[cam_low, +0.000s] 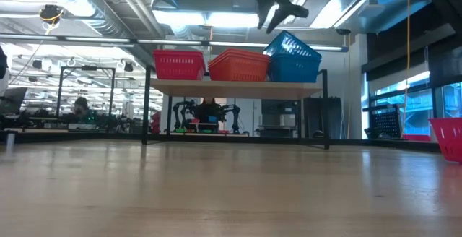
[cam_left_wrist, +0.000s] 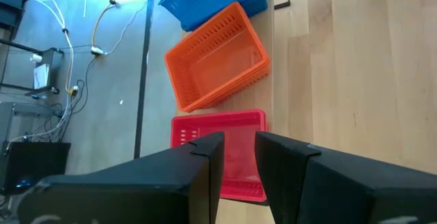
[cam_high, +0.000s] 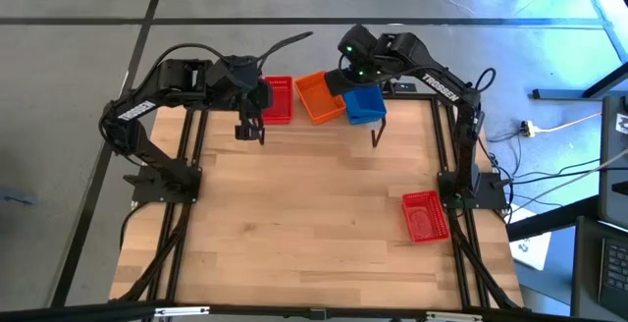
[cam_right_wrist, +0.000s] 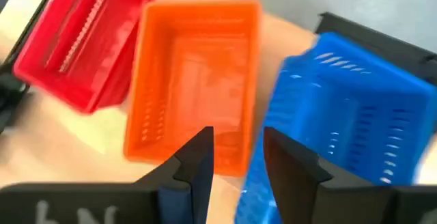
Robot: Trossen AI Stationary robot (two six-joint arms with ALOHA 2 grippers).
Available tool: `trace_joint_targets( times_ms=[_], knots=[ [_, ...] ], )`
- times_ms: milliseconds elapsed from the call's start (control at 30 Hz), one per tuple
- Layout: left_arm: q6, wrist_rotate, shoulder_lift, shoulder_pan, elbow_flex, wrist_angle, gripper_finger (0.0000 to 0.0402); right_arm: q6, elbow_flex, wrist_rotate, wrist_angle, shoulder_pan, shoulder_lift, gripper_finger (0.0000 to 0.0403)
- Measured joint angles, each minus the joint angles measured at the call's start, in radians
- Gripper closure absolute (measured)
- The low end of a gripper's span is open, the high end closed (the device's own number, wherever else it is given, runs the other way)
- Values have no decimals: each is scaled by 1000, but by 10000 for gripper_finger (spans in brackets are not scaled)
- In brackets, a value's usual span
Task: Stack baskets on shelf by color
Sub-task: Stack the blue basket into the blue basket on the shelf
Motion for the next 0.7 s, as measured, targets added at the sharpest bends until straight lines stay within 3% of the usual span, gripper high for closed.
trace_joint_targets(
  times_ms=[133,300,700],
  knots=[
    [0,0,0,0,0,0,327,-26,-20,-25,14,0,13,307],
    [0,0,0,0,0,0,327,-63,-23,-14,34,-5,14,391],
    [0,0,0,0,0,0,327,-54,-88,-13,30,-20,15,398]
  ],
)
